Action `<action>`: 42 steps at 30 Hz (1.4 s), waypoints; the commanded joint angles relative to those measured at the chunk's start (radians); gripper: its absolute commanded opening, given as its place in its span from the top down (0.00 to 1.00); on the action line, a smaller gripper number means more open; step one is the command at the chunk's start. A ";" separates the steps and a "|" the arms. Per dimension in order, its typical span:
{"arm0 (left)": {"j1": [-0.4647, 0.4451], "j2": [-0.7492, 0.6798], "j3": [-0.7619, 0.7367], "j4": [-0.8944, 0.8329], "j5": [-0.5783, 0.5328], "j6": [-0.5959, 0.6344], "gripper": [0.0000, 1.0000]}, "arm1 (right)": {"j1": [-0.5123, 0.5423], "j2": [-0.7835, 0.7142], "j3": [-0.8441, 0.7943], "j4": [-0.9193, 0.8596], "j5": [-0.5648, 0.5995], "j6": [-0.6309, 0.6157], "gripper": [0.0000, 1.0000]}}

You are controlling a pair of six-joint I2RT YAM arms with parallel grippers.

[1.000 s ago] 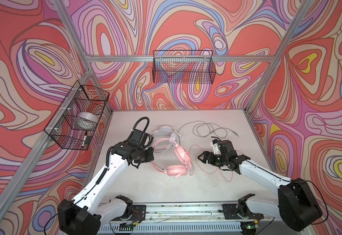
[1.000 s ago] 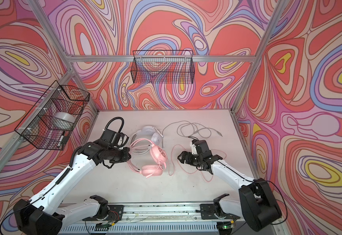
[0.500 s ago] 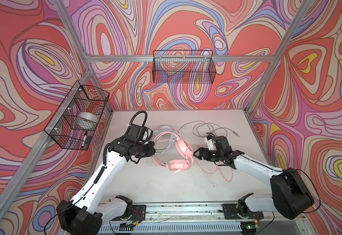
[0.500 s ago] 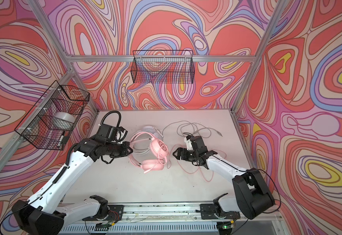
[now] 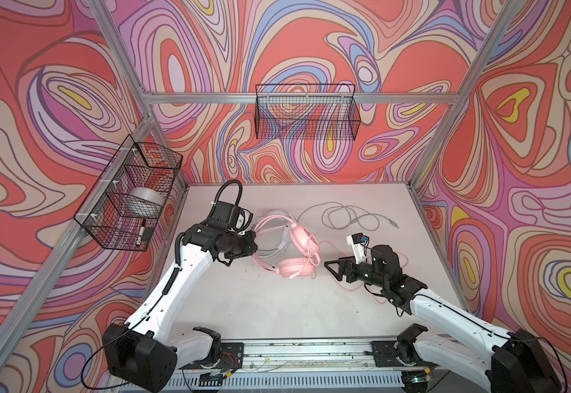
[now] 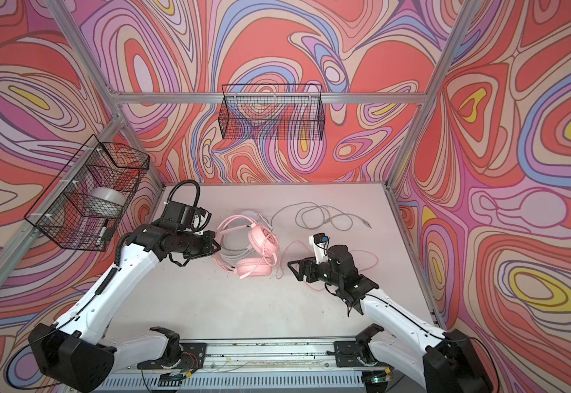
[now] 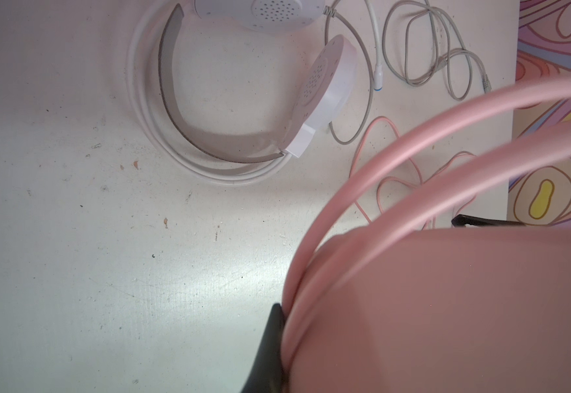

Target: Wrap the headphones

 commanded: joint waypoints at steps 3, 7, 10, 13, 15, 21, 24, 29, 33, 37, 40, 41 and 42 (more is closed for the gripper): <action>0.006 0.023 0.051 0.018 0.076 -0.006 1.00 | 0.086 0.046 0.060 -0.068 0.098 -0.200 0.16; 0.006 0.037 0.063 0.008 0.085 0.003 1.00 | 0.096 0.110 0.026 0.108 0.089 -0.152 0.18; 0.006 0.035 0.063 0.004 0.090 0.003 1.00 | 0.105 0.179 0.015 0.227 0.100 -0.113 0.21; 0.007 0.033 0.062 -0.002 0.091 0.006 1.00 | 0.122 0.261 0.047 0.279 0.091 -0.116 0.24; 0.007 0.034 0.063 -0.011 0.086 0.009 1.00 | 0.133 0.306 0.080 0.290 0.070 -0.121 0.27; 0.007 0.017 0.053 -0.024 0.077 0.017 1.00 | 0.139 0.355 0.091 0.346 0.057 -0.102 0.30; 0.010 0.011 0.045 -0.020 0.077 0.017 1.00 | 0.139 0.317 0.061 0.374 0.065 -0.079 0.28; 0.013 0.021 0.045 -0.011 0.094 0.017 1.00 | 0.139 0.269 0.021 0.382 0.069 -0.057 0.27; 0.013 0.033 0.046 -0.005 0.101 0.021 1.00 | 0.139 0.308 0.005 0.428 0.080 -0.034 0.31; 0.013 0.040 0.044 -0.007 0.112 0.023 1.00 | 0.139 0.367 -0.005 0.543 0.081 0.014 0.38; 0.013 0.036 0.038 -0.004 0.117 0.020 1.00 | 0.139 0.409 0.017 0.567 0.076 0.021 0.42; 0.013 0.035 0.037 -0.006 0.118 0.020 1.00 | 0.139 0.422 0.024 0.571 0.072 0.019 0.45; 0.014 0.034 0.037 -0.008 0.115 0.021 1.00 | 0.139 0.431 0.030 0.575 0.071 0.017 0.47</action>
